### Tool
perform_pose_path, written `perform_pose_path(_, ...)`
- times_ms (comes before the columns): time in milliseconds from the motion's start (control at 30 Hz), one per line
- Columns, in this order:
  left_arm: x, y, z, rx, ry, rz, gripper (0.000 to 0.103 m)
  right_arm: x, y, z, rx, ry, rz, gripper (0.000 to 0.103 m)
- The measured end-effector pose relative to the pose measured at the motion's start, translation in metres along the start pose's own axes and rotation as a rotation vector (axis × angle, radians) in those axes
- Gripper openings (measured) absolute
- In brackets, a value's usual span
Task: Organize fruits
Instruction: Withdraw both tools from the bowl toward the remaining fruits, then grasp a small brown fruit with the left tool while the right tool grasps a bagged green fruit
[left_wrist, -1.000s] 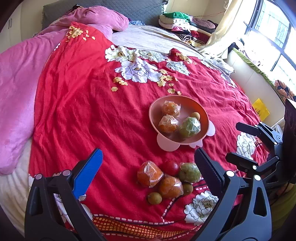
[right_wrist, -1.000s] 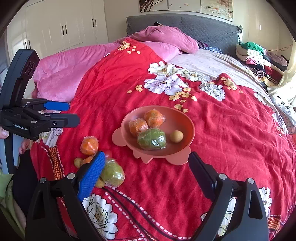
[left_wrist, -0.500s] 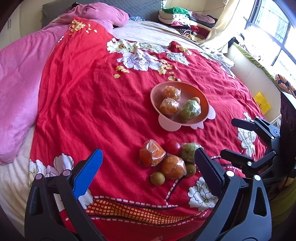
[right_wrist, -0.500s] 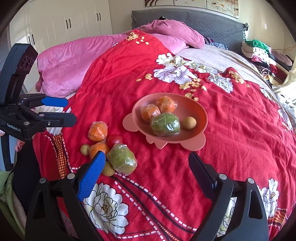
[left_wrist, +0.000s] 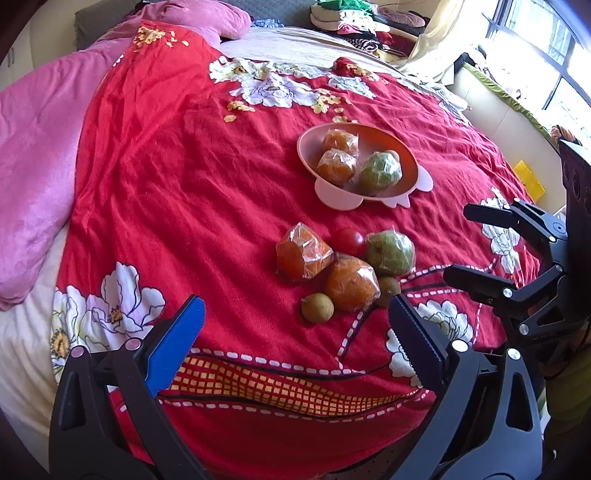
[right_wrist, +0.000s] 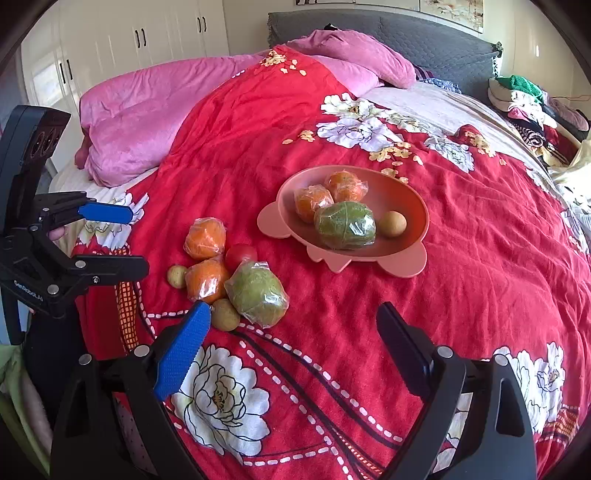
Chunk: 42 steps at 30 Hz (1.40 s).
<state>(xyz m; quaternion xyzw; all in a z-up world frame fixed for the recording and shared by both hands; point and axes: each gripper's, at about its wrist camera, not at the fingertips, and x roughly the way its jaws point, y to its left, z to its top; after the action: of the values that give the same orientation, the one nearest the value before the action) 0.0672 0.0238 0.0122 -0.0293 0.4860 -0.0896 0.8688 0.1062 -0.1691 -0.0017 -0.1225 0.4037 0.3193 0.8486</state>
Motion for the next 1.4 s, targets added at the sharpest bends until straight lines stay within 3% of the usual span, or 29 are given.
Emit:
perform_pose_path(233,0.008,-0.006,-0.011,0.027,0.022,0.015,0.093,0.004,0.004,-0.005,-0.007,0.016,-0.002,0.091)
perform_pose_path(333,0.013,-0.009,-0.014,0.043,0.033,0.017,0.087,0.006,0.004,-0.007,-0.008,0.022,-0.003,0.091)
perform_pose_path(500,0.023,-0.012,-0.017,0.072,0.049,0.015,0.058,0.007,0.004,-0.008,-0.007,0.027,-0.002,0.091)
perform_pose_path(733,0.032,-0.011,-0.017,0.089,0.061,-0.008,0.039,0.014,0.003,-0.009,-0.009,0.044,0.003,0.088)
perform_pose_path(800,0.033,-0.010,-0.016,0.090,0.063,-0.011,0.034,0.017,0.003,-0.009,-0.013,0.052,0.010,0.080)
perform_pose_path(1100,0.041,-0.010,-0.012,0.098,0.072,-0.037,0.029,0.034,0.008,-0.003,-0.056,0.070,0.015,0.060)
perform_pose_path(1400,0.045,-0.005,-0.011,0.088,0.076,-0.051,0.025,0.054,0.011,0.011,-0.087,0.090,0.051,0.056)
